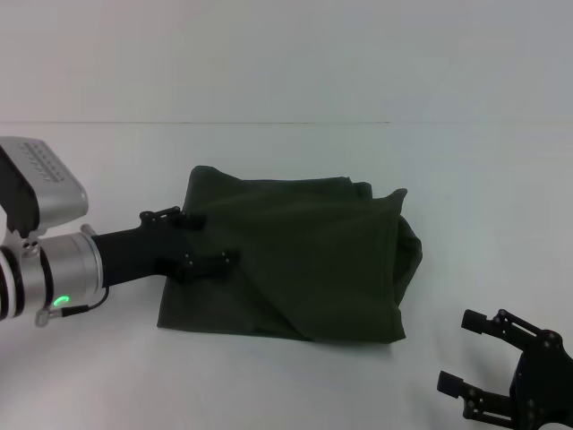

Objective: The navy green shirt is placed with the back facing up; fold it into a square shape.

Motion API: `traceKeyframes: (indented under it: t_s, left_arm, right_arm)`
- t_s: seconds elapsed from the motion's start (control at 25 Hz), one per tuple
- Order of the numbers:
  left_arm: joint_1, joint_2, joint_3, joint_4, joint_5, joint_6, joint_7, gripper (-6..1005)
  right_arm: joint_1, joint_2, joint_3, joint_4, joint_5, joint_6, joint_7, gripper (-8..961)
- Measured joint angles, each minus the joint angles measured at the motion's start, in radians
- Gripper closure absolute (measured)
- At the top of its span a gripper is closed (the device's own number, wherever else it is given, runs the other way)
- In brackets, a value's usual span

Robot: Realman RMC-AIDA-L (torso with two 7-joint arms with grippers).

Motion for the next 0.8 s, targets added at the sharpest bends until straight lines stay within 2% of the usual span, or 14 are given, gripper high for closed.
traceKeyframes:
  t_s: [0.32,0.48,0.68,0.8]
  left_arm:
    - [0.003,0.000,0.080,-0.040,0.000,-0.061,0.009,196]
    - [0.005,-0.001,0.086,-0.042,-0.025,-0.039,0.009,196]
    - [0.028,0.007,0.044,-0.003,-0.111,0.123,0.003,195]
    - [0.043,0.008,-0.008,0.033,-0.131,0.284,0.007,194]
  right_arm:
    - [0.004,0.000,0.000,0.000,0.000,0.001,0.009,53]
    - [0.004,0.000,0.011,0.000,0.000,0.002,0.011,54]
    - [0.012,0.000,0.035,0.008,0.012,0.002,0.051,55]
    - [0.027,0.000,0.078,0.011,0.027,0.002,0.119,55]
